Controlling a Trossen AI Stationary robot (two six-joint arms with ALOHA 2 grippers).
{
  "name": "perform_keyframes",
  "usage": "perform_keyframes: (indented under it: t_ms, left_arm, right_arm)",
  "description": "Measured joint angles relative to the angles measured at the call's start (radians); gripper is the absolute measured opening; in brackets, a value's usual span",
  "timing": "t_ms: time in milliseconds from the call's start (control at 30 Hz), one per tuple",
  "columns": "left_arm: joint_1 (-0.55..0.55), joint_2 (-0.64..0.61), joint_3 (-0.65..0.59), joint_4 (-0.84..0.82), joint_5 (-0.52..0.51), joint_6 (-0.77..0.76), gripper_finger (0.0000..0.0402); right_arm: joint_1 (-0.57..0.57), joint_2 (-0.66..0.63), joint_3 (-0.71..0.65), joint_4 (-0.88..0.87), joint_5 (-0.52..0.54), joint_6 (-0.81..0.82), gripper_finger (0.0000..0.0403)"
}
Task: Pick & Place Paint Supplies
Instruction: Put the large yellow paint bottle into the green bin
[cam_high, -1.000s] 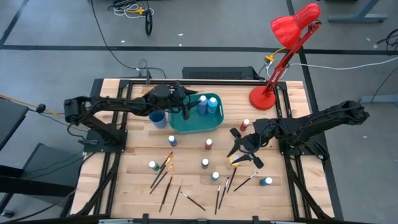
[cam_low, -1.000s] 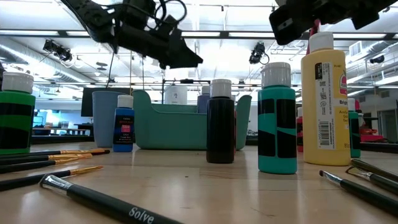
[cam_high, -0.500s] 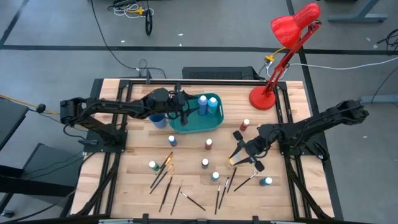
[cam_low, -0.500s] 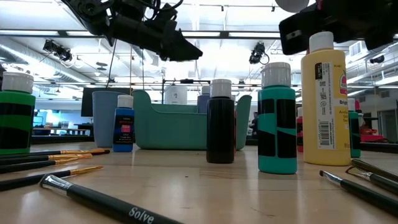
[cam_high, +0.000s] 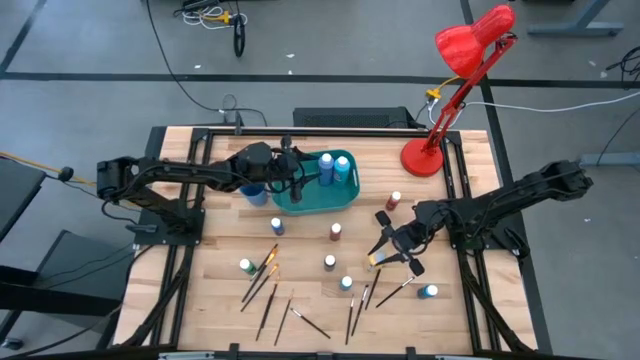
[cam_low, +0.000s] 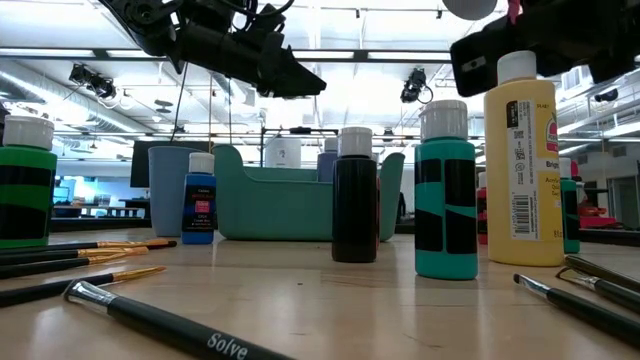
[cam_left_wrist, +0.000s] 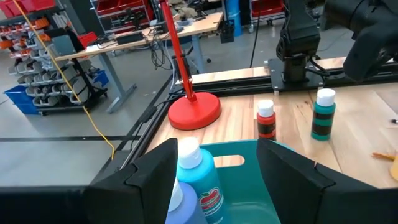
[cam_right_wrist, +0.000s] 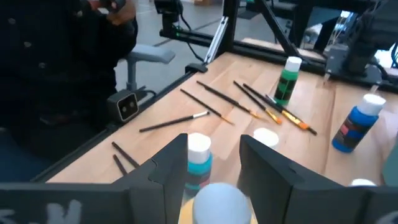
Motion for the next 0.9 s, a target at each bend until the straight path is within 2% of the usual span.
perform_keyframes:
  t_ms: [533,767,900]
  left_arm:
    - [0.0,0.001,0.0,0.0,0.0,-0.008,0.0232]
    - [-0.019,0.001,0.0,0.0,-0.001,-0.027,0.0232]
    - [-0.051,-0.018,0.0,-0.001,-0.001,-0.026,0.0232]
  right_arm:
    - [0.0,0.088,0.0,0.004,0.013,-0.038,0.0147]
    - [-0.002,0.088,0.0,0.004,0.01,-0.04,0.0102]
    - [-0.01,0.088,-0.001,0.016,0.011,-0.046,0.0101]
